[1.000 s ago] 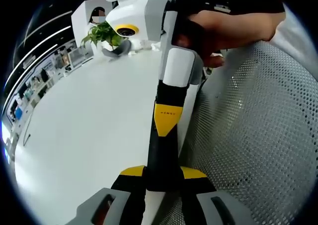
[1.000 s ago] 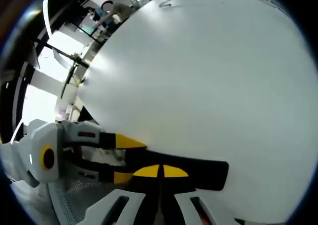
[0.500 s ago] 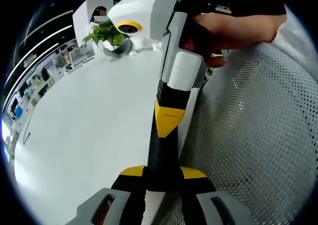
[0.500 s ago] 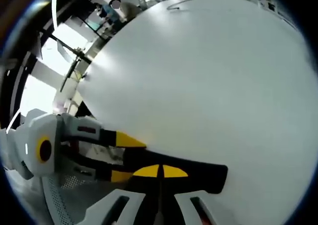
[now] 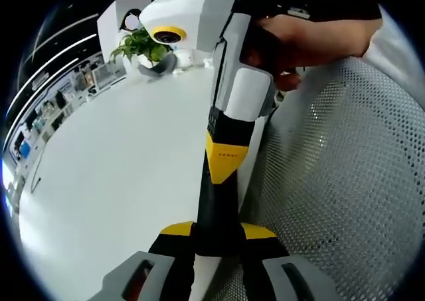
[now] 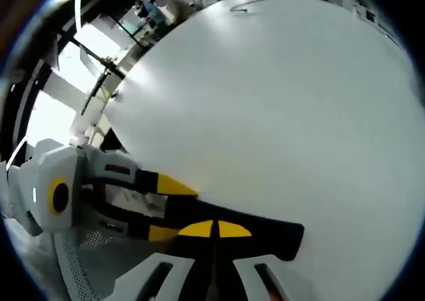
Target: Press the specified remote control buttons in sequence, fully releasing each button before pressing the next.
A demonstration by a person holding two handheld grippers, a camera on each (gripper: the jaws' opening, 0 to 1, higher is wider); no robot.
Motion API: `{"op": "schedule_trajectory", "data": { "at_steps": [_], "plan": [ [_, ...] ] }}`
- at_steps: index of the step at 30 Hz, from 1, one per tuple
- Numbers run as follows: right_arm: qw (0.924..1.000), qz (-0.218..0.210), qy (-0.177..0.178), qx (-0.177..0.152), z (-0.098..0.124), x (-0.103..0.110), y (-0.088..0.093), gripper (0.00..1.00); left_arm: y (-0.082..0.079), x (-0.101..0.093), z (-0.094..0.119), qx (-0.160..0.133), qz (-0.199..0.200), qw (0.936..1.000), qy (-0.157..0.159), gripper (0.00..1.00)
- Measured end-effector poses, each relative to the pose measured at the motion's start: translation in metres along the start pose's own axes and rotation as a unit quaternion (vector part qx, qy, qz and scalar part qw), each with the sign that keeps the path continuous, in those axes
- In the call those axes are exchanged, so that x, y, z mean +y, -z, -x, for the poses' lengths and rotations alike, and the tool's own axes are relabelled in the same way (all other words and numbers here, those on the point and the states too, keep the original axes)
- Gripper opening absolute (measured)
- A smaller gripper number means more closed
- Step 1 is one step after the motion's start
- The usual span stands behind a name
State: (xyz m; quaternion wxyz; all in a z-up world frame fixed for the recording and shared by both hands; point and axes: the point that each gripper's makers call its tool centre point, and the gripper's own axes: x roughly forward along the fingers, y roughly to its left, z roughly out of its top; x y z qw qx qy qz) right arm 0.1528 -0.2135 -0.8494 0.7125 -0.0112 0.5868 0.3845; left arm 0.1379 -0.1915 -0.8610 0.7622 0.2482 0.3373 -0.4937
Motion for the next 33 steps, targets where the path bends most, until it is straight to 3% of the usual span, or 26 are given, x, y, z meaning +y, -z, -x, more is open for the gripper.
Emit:
{"op": "schedule_trajectory", "data": {
  "at_steps": [5,9,28,33],
  "plan": [
    [0.9996,-0.003,-0.028,0.000,-0.002,0.011,-0.001,0.00,0.000,0.000,0.000,-0.001,0.001,1.0000,0.000,0.25],
    [0.9995,0.030,-0.006,0.012,-0.006,0.009,0.003,0.00,0.000,0.000,0.000,-0.001,0.001,1.0000,0.000,0.25],
    [0.9999,0.001,-0.011,0.002,-0.007,0.008,-0.001,0.00,0.000,0.001,-0.001,-0.003,0.002,1.0000,0.000,0.25],
    [1.0000,0.003,-0.003,0.007,-0.008,0.007,-0.002,0.00,0.000,-0.001,-0.001,0.002,-0.021,0.9998,-0.001,0.24]
  ]
}}
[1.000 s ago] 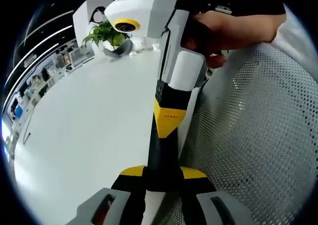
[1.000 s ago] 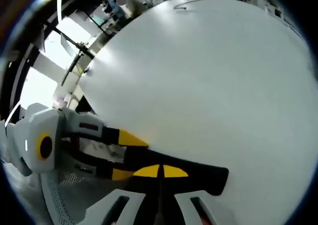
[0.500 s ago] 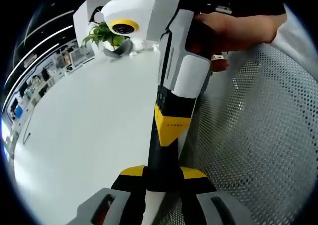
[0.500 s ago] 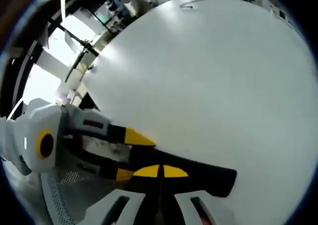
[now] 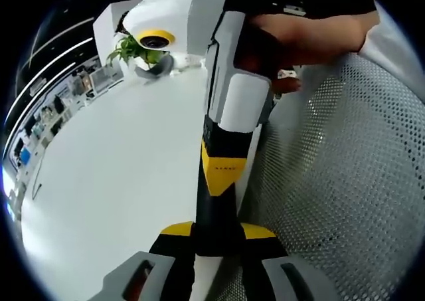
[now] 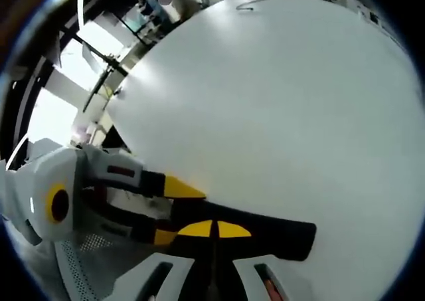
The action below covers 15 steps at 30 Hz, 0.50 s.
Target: Press the specified remote control buttons in sequence, fully releasing each button before pressing the next.
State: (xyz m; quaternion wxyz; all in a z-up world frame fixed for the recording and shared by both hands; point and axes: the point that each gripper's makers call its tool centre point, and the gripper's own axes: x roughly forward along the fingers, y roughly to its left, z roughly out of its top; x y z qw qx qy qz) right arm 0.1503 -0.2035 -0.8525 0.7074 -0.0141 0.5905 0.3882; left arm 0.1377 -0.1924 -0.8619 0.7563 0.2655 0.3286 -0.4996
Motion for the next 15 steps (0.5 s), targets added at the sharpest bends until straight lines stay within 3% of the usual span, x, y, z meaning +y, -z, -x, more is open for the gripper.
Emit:
{"op": "schedule_trajectory", "data": {
  "at_steps": [6,15],
  "plan": [
    [0.9994,0.030,0.019,0.004,-0.0002,0.0011,-0.0003,0.00,-0.0003,0.0009,-0.0002,0.000,0.003,1.0000,0.002,0.24],
    [0.9999,-0.010,-0.004,-0.006,0.0015,-0.0007,-0.0005,0.00,-0.0004,0.0012,-0.0004,0.000,0.009,1.0000,-0.003,0.25]
  ]
}}
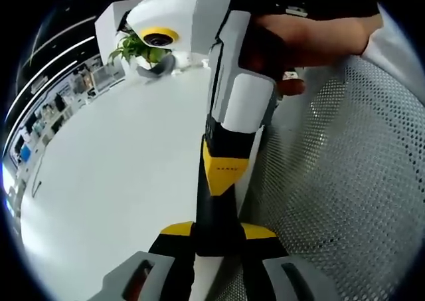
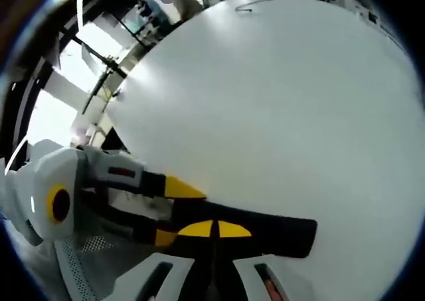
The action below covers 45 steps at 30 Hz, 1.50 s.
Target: Press the specified remote control buttons in sequence, fully releasing each button before pressing the next.
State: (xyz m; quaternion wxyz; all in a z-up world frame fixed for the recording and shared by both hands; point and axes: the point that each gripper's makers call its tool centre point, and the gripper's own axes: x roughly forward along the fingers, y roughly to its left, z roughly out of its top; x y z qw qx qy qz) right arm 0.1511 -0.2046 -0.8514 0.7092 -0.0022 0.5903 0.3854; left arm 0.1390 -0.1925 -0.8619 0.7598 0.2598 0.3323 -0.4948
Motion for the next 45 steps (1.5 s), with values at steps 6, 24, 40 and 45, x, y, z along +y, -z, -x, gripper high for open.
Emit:
{"op": "schedule_trajectory", "data": {
  "at_steps": [6,24,40,45],
  "plan": [
    [0.9998,0.019,0.010,0.006,0.000,0.002,0.000,0.00,0.000,0.000,0.000,0.003,-0.009,0.9999,-0.003,0.25],
    [0.9992,0.026,0.027,0.013,-0.001,0.001,0.000,0.00,0.000,0.000,0.000,0.006,-0.018,0.9998,0.000,0.25],
    [0.9743,-0.037,-0.008,-0.222,0.076,0.002,-0.049,0.00,0.001,0.003,0.001,0.002,-0.027,0.9992,0.030,0.25],
    [0.9546,-0.031,0.021,-0.296,0.113,-0.006,-0.057,0.00,0.001,0.004,0.002,0.009,-0.047,0.9977,0.048,0.25]
  ]
}}
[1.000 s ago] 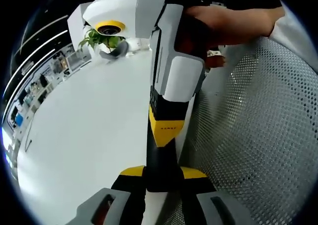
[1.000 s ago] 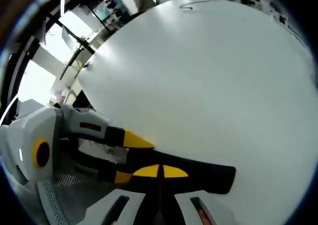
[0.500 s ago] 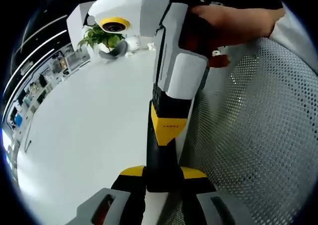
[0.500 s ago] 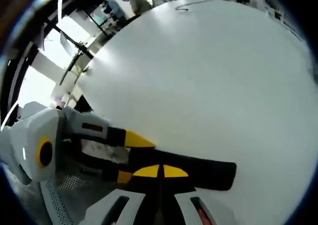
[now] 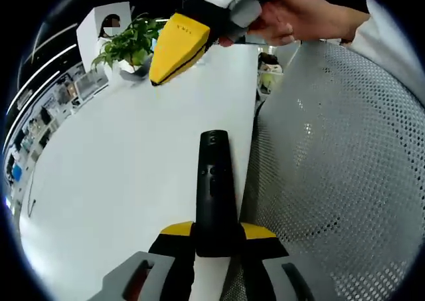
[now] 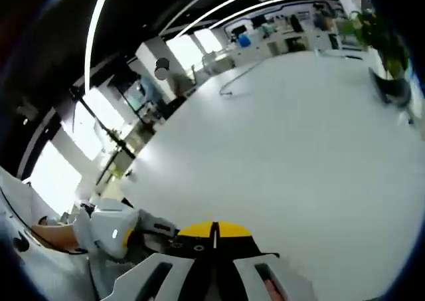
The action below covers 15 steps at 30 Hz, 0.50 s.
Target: Press the specified remote control buttons in sequence, fully releasing each button before pressing the next.
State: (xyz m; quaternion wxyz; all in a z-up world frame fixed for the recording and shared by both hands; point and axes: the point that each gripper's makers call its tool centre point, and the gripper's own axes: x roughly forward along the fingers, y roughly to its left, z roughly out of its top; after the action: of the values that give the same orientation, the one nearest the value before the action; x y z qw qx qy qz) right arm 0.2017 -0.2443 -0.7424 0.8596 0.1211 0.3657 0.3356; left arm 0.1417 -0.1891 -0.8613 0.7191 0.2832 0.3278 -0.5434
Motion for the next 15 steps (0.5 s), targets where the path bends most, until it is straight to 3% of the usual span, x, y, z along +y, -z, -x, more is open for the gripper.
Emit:
{"op": "schedule_trajectory", "data": {
  "at_steps": [2,4,7,10,13,15],
  "plan": [
    [0.9999,0.009,-0.002,-0.008,0.007,0.000,0.000,0.00,0.000,0.000,0.000,0.000,0.000,1.0000,0.004,0.25],
    [0.9999,-0.005,-0.008,-0.009,0.009,0.001,0.004,0.06,0.000,0.000,0.000,0.000,-0.003,1.0000,0.008,0.25],
    [0.9997,0.009,0.005,-0.024,0.012,0.000,0.006,0.14,0.001,-0.001,0.000,0.005,-0.017,0.9998,0.014,0.25],
    [0.9966,0.058,0.049,-0.032,0.017,-0.008,0.003,0.15,0.001,-0.001,0.000,0.003,-0.026,0.9995,0.019,0.25],
    [0.9850,0.107,0.117,-0.069,0.022,-0.023,-0.009,0.09,0.001,0.000,0.000,0.005,-0.019,0.9995,0.024,0.25],
    [0.9822,0.117,0.129,-0.069,0.024,-0.023,-0.012,0.12,0.001,0.000,0.000,0.008,-0.018,0.9995,0.026,0.25]
  ]
}}
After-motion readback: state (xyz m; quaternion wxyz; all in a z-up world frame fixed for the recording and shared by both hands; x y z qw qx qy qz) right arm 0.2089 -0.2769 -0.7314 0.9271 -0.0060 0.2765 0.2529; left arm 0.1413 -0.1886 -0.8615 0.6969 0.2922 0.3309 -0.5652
